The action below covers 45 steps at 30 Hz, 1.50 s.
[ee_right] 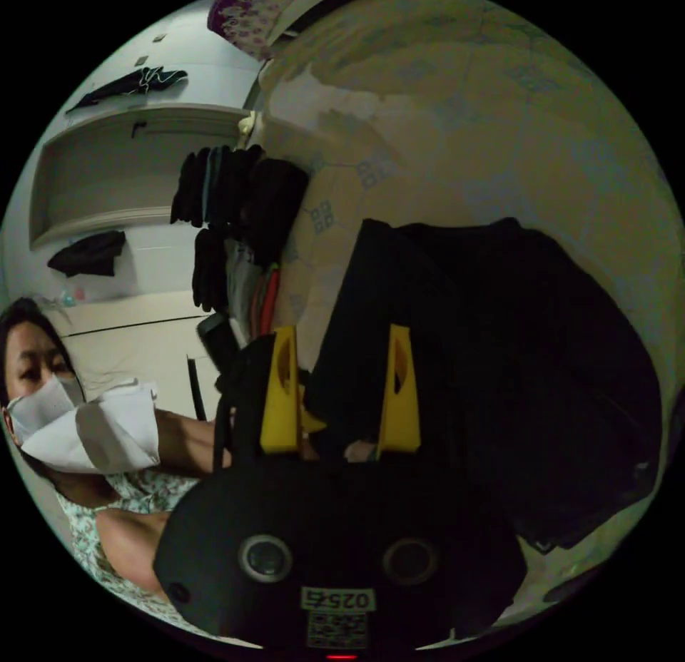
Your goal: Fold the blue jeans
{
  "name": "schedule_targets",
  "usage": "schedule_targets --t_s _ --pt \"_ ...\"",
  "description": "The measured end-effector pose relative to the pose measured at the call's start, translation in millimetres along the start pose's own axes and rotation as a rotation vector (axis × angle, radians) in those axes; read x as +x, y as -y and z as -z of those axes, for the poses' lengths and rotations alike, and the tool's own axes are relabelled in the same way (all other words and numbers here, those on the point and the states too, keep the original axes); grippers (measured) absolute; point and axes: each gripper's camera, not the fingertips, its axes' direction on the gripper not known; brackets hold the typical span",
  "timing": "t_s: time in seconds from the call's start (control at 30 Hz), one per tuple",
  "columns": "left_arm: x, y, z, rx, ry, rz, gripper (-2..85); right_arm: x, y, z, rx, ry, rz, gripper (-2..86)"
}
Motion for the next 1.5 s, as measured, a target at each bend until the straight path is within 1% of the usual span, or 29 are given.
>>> schedule_targets --t_s 0.07,0.13,0.17,0.2,0.3,0.37,0.47,0.53,0.57,0.6,0.67,0.73,0.77,0.83,0.9,0.93,0.97,1.0,1.07,1.1,1.13,1.17,1.23,1.3,1.37,1.4,1.43,1.47,1.5 --pt "33.9 6.7 -13.2 -0.036 0.066 -0.069 -0.9 0.6 -3.5 6.2 0.008 -0.095 -0.005 17.7" --pt "67.4 8.9 -28.6 -0.068 0.144 -0.181 -0.9 -0.1 -4.5 6.5 -0.026 -0.290 -0.012 17.3" --pt "91.0 6.1 -38.1 -0.080 0.193 -0.281 -0.9 0.7 -4.5 1.9 -0.066 -0.411 -0.010 16.4" --pt "113.8 1.0 -47.0 -0.096 0.240 -0.381 -0.9 2.3 -4.7 -5.1 -0.102 -0.464 -0.002 13.3" --pt "142.2 -10.6 -57.7 -0.109 0.329 -0.483 -1.0 6.1 -5.3 -24.7 -0.167 -0.530 0.052 5.5" --pt "132.9 -13.4 -45.1 -0.100 0.298 -0.428 -1.0 5.8 -1.2 -36.9 -0.171 -0.527 0.092 4.7" --pt "102.6 -28.1 10.6 -0.062 0.133 -0.318 -1.0 -12.4 5.9 -59.3 -0.223 -0.515 0.215 4.3" --pt "92.2 -40.7 56.1 -0.014 0.040 -0.247 -1.0 -31.1 3.6 -63.8 -0.194 -0.425 0.311 4.2" --pt "93.3 -47.3 83.4 0.008 0.006 -0.220 -1.0 -38.1 2.5 -60.0 -0.161 -0.308 0.350 4.2" --pt "102.4 -50.3 102.9 0.017 0.015 -0.216 -1.0 -38.1 1.5 -52.1 -0.125 -0.184 0.365 4.2" --pt "126.2 -46.1 111.6 0.001 0.084 -0.240 -0.9 -27.5 -4.0 -34.3 -0.066 -0.061 0.375 4.2" --pt "150.9 -32.6 95.6 -0.046 0.149 -0.271 -0.8 -7.6 -17.9 -7.1 -0.019 -0.029 0.356 4.2" --pt "165.2 -22.1 74.5 -0.072 0.154 -0.300 -0.7 7.2 -33.1 16.9 0.008 -0.065 0.359 4.2" --pt "178.3 -5.3 34.6 -0.071 0.125 -0.320 -0.4 37.0 -59.5 55.4 0.060 -0.180 0.329 4.4" --pt "175.1 21.2 -38.9 -0.095 0.047 -0.287 0.0 102.5 -92.5 91.6 0.091 -0.377 0.216 4.9" --pt "170.9 26.9 -61.2 -0.108 0.042 -0.287 0.0 124.6 -98.7 96.1 0.102 -0.417 0.172 5.4" --pt "157.7 36.7 -109.1 -0.144 0.055 -0.275 0.3 172.5 -109.5 98.6 0.148 -0.467 0.092 6.3" --pt "142.0 43.5 -159.9 -0.202 0.121 -0.275 0.7 223.4 -116.5 91.4 0.176 -0.467 0.016 7.5" --pt "118.8 47.1 -230.2 -0.348 0.283 -0.211 1.1 287.5 -120.6 71.9 0.097 -0.398 -0.062 9.2" --pt "123.7 47.4 -237.2 -0.278 0.274 -0.247 1.1 304.4 -133.6 88.4 0.211 -0.328 -0.039 10.2" --pt "129.1 49.2 -237.1 -0.265 0.277 -0.258 1.3 312.3 -137.4 93.4 0.208 -0.308 -0.052 10.5" --pt "139.0 55.0 -239.6 -0.310 0.297 -0.274 1.7 322.5 -145.6 101.1 0.205 -0.300 -0.069 11.2" --pt "151.0 61.7 -230.0 -0.316 0.273 -0.287 2.2 330.3 -162.1 111.6 0.219 -0.359 -0.053 12.5" --pt "161.1 66.4 -203.4 -0.300 0.121 -0.244 3.1 348.8 -190.8 135.6 0.270 -0.393 -0.050 13.2" --pt "175.0 63.7 -179.4 -0.295 -0.010 -0.257 3.0 366.9 -218.1 159.2 0.338 -0.382 -0.085 12.1" --pt "185.5 59.5 -162.4 -0.279 -0.023 -0.263 3.0 375.7 -238.7 175.4 0.411 -0.380 -0.113 10.9" --pt "190.9 57.2 -153.5 -0.269 -0.011 -0.265 3.2 377.9 -249.5 182.9 0.447 -0.364 -0.110 10.2" --pt "200.8 54.0 -134.3 -0.242 0.048 -0.268 3.5 379.1 -268.9 194.9 0.501 -0.282 -0.064 9.5" --pt "205.7 53.1 -112.1 -0.195 0.162 -0.234 3.9 378.9 -284.9 201.9 0.540 -0.172 -0.007 9.6"
